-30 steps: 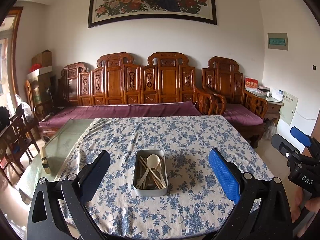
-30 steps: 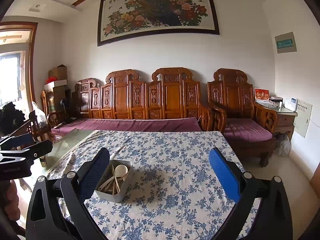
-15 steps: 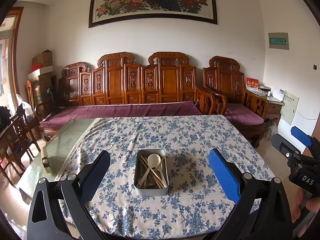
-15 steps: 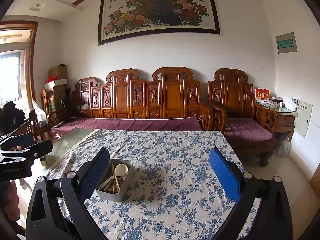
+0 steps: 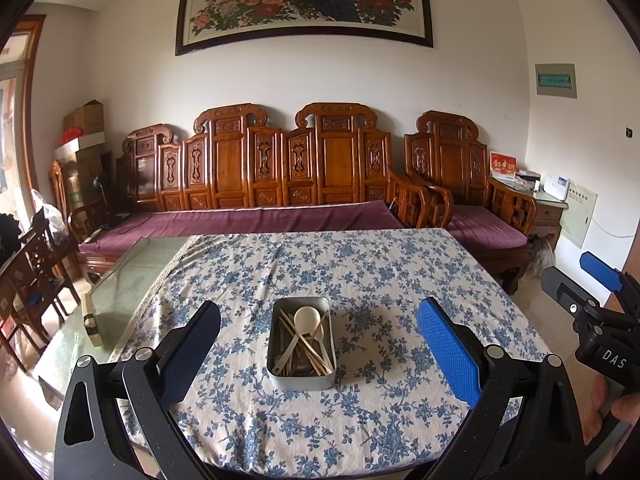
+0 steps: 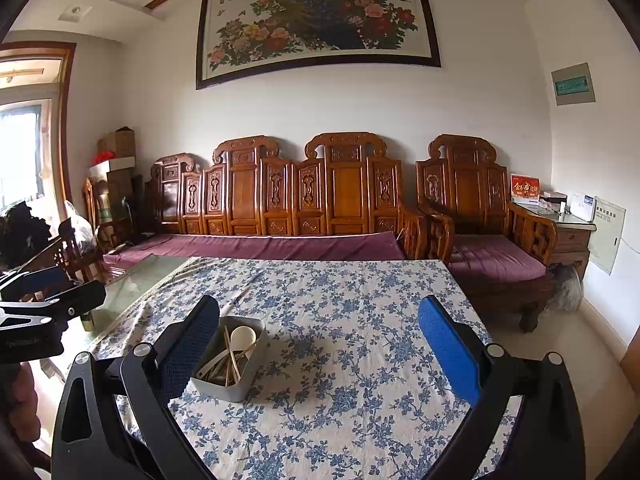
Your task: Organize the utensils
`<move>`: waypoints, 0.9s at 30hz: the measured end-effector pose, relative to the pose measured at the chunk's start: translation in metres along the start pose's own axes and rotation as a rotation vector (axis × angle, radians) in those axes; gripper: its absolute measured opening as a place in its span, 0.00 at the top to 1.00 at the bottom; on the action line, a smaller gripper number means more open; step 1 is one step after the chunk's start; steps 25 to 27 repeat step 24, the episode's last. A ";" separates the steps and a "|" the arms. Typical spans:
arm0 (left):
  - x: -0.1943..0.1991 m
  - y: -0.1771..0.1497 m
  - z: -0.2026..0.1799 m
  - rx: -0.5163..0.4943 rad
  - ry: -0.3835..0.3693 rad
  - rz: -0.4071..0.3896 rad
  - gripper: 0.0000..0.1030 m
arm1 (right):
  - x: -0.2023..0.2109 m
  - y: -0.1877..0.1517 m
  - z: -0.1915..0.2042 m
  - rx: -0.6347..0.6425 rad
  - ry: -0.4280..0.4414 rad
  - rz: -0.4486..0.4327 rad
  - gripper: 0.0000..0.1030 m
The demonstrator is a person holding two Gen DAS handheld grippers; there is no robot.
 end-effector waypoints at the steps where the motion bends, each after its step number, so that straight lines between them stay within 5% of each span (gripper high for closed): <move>1: 0.000 -0.001 0.000 0.000 0.000 0.000 0.08 | 0.000 -0.001 0.000 0.000 0.000 0.000 0.03; 27: -0.002 -0.002 0.001 -0.006 -0.006 0.005 0.08 | -0.001 0.000 0.000 0.003 0.002 0.001 0.03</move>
Point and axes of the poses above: each gripper's, at about its wrist camera, not at the fingertips, and x roughly against the way its jaws point, z to its left, y to its top, the point moved 9 cm from there along -x, roughly the way its jaws point, and after that the axes turned 13 degrees about -y, right-handed, at the moved point
